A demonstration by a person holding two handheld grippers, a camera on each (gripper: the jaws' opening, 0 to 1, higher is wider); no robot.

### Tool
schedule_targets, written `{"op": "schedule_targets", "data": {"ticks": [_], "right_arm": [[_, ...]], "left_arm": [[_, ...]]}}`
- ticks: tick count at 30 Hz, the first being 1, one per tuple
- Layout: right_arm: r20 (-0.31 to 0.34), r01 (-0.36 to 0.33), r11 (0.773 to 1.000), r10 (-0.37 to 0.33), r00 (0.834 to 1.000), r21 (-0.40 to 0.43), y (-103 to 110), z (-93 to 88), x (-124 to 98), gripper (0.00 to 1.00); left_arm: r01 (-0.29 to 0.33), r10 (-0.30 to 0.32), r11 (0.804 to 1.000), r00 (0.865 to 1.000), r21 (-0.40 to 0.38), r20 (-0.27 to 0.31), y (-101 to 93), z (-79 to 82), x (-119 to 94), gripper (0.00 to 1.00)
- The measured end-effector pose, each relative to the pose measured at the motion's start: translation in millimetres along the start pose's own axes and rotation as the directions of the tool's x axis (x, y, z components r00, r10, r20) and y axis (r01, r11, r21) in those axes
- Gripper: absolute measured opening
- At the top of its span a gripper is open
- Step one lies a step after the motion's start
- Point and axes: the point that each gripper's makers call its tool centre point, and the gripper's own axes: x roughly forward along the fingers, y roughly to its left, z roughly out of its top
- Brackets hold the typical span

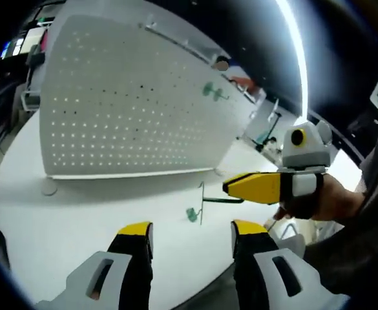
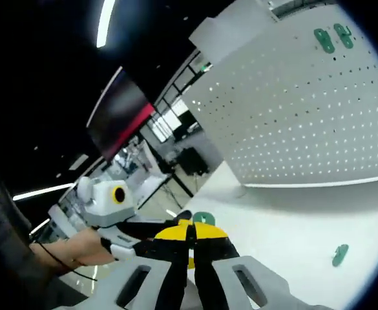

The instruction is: Insert the hook assembly into the mounting plate slot until the hook locks in place.

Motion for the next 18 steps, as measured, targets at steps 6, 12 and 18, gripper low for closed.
{"op": "schedule_targets", "data": {"ticks": [6,12,18], "right_arm": [[-0.021,-0.022,1.000,0.022,1.000,-0.019,8,-1.4,1,0.00],[-0.030,-0.037,0.999,0.036,0.999,-0.028,14,-1.5,1,0.00],[-0.047,-0.057,0.998,0.055,0.997,-0.034,21,-4.5,2,0.00]], "left_arm": [[0.026,-0.026,1.000,1.000,-0.003,0.012,-6.1,2.9,-1,0.34],[0.038,-0.039,0.999,0.999,0.016,0.021,-11.3,5.0,-4,0.26],[0.047,-0.048,0.999,0.998,0.016,0.039,-13.8,8.2,-6,0.17]]}}
